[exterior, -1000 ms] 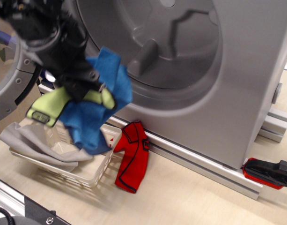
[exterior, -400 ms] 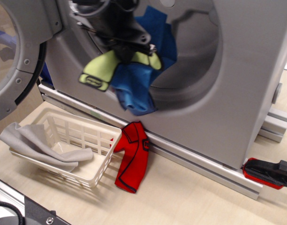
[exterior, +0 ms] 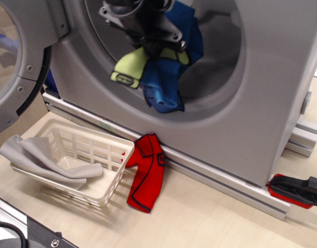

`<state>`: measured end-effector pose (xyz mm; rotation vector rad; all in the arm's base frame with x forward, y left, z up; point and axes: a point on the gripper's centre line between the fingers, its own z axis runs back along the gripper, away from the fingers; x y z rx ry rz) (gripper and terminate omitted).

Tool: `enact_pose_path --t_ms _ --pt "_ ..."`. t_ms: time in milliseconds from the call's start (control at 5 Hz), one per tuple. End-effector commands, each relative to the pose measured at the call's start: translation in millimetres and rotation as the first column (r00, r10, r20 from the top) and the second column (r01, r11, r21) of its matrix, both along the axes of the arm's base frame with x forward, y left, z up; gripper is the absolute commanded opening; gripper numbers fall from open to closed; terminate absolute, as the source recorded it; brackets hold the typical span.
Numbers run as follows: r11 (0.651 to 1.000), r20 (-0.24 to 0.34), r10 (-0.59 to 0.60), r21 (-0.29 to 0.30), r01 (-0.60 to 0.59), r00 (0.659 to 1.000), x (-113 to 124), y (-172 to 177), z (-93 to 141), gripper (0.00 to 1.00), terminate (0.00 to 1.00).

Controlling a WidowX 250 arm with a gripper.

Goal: Put clothes in laundry machine

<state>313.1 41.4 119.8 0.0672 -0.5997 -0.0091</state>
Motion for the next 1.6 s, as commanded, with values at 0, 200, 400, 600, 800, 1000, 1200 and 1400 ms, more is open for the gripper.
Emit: enact_pose_path --t_ms 0,200,400,600,800,1000,1200,1400 --pt "1.000 0.076 0.023 -0.012 -0.023 0.997 35.1 6.8 13.3 0.00 0.00" --pt "1.000 0.087 0.019 0.002 -0.019 0.996 43.7 10.4 5.5 0.00 0.00" --pt "0.998 0.086 0.014 0.053 -0.018 0.996 45.5 14.4 -9.1 0.00 0.00" --pt "0.998 0.069 0.039 0.040 -0.042 0.997 43.2 13.6 -10.4 1.00 0.00" --pt "0.999 0.098 0.035 -0.003 -0.035 0.995 38.0 14.1 -4.7 1.00 0.00" --pt "0.999 0.099 0.015 -0.037 -0.012 0.995 23.8 14.4 -0.3 1.00 0.00" --pt "0.998 0.106 -0.029 -0.056 0.035 0.994 1.4 12.8 8.1 1.00 0.00" --pt "0.993 0.087 -0.063 -0.094 0.072 0.994 -24.1 8.3 22.3 1.00 0.00"
